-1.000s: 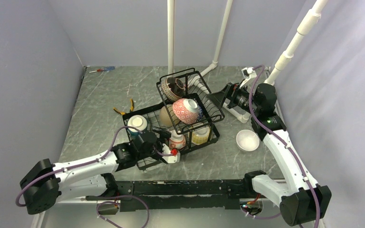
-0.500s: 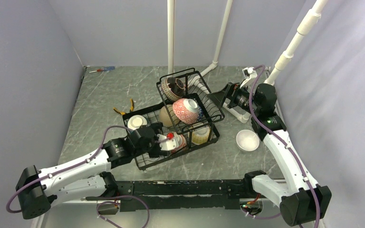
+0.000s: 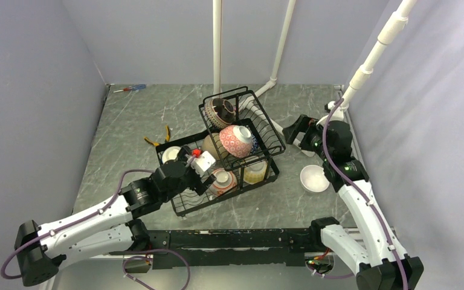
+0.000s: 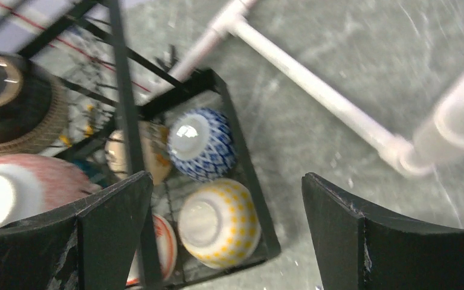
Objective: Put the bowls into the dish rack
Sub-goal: Turn the bowl upside down on the dish rack, then pick up the bowl from the center of the board.
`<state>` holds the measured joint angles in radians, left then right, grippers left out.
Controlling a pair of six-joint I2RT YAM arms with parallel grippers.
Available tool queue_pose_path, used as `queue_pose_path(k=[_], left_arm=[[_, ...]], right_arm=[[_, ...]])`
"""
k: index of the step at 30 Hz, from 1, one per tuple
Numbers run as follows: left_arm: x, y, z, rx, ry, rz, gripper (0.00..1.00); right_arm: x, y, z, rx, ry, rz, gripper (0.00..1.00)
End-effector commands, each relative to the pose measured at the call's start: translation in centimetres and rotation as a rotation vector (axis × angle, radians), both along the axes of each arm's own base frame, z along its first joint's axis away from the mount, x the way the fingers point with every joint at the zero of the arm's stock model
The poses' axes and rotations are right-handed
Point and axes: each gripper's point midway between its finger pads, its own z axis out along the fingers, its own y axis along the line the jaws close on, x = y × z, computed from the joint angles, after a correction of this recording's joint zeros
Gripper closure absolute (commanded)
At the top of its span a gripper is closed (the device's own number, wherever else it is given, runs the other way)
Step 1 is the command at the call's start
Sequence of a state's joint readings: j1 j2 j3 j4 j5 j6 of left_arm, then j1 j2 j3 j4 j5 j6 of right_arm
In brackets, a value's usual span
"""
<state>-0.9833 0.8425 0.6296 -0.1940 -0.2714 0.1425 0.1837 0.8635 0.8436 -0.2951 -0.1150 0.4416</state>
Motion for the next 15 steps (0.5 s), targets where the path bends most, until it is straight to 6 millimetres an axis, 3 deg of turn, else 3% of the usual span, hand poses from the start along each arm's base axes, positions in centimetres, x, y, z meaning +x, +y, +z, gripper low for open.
queue_pose_path(k=[1,9,15], left_arm=[[1.1,1.6,2.9,-0.176,-0.04,0.171,0.06],[2.8,6.7,2.5,-0.297,-0.001,0.6,0.05],[3.0,9.1,1.7,-0.231,0.033,0.794,0.05]], right_arm=[[-2.1,-3.3,-5.9,-0.033,0.212,-0.195,0.02],[-5.2,-4.2,-13.7,0.006,0.498,-0.329,0.03],[-5.7,-6.1,-17.0,-0.074,0.599,-0.442,0.05]])
